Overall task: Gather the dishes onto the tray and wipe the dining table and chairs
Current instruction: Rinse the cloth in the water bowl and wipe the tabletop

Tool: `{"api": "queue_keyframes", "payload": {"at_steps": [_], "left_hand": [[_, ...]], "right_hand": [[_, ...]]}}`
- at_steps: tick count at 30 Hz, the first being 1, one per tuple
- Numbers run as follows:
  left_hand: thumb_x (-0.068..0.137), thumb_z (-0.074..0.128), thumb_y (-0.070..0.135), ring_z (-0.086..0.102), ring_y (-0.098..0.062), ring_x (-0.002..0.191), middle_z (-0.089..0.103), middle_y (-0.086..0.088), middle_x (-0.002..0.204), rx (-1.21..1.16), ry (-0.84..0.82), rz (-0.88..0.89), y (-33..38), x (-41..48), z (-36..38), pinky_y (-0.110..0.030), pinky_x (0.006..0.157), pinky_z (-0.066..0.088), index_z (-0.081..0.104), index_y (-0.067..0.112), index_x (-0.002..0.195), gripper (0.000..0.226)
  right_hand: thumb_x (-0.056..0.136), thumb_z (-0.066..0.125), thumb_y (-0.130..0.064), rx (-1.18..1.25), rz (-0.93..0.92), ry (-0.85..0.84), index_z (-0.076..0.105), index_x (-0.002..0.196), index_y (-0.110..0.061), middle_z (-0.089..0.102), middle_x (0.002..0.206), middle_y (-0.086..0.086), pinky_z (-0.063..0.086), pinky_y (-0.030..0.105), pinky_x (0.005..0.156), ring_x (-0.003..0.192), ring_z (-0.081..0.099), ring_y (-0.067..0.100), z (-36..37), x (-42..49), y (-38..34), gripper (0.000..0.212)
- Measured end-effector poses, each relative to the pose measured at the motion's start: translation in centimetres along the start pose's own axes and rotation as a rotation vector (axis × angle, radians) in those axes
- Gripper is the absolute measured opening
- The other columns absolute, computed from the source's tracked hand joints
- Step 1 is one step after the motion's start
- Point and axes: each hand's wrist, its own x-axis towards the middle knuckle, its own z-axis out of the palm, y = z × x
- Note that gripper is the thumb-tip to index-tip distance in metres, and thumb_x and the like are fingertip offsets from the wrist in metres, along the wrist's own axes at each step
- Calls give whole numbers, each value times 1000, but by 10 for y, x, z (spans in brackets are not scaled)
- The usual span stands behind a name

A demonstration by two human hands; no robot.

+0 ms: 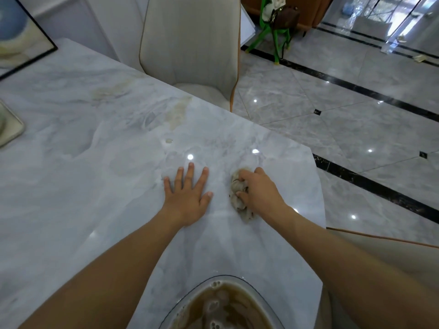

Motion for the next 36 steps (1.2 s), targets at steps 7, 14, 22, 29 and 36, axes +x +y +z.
{"api": "queue_keyframes", "payload": {"at_steps": [7, 14, 22, 29, 36], "left_hand": [[96, 25, 65, 8, -31, 160, 7, -4, 175, -125, 313, 48, -46, -12, -6, -50, 128, 10, 17, 40, 165, 74], [67, 14, 92, -2, -30, 161, -5, -5, 175, -53, 199, -81, -125, -5, -39, -53, 129, 7, -5, 43, 164, 111], [67, 19, 105, -8, -30, 161, -18, -3, 174, -36, 183, -153, -177, 29, -53, -59, 127, 1, -20, 43, 161, 120], [79, 20, 98, -3, -28, 161, -5, 0, 176, 10, 390, -70, -190, 37, -33, -61, 127, 1, -5, 43, 164, 105], [87, 21, 89, 6, -30, 161, 7, -3, 176, -10, 449, -58, -190, 38, -31, -62, 127, 4, 8, 38, 166, 95]], "right_hand": [[94, 60, -14, -11, 49, 112, 57, 112, -16, 42, 104, 2, 41, 28, 63, 69, 44, 15, 10, 33, -28, 18], [93, 64, -14, -101, 51, 91, 58, 111, -17, 43, 105, 8, 39, 31, 67, 75, 49, 29, 5, 85, -48, 20], [94, 62, -11, -160, -23, 97, 60, 123, -11, 52, 115, 15, 39, 28, 77, 107, 57, 34, 1, 158, -69, 29], [94, 58, -9, -186, -26, 183, 63, 128, -11, 56, 128, 21, 38, 29, 84, 115, 56, 38, 1, 215, -82, 34], [96, 55, -12, -159, -14, 230, 63, 131, -16, 55, 134, 19, 38, 27, 90, 121, 55, 35, 7, 258, -103, 36]]}}
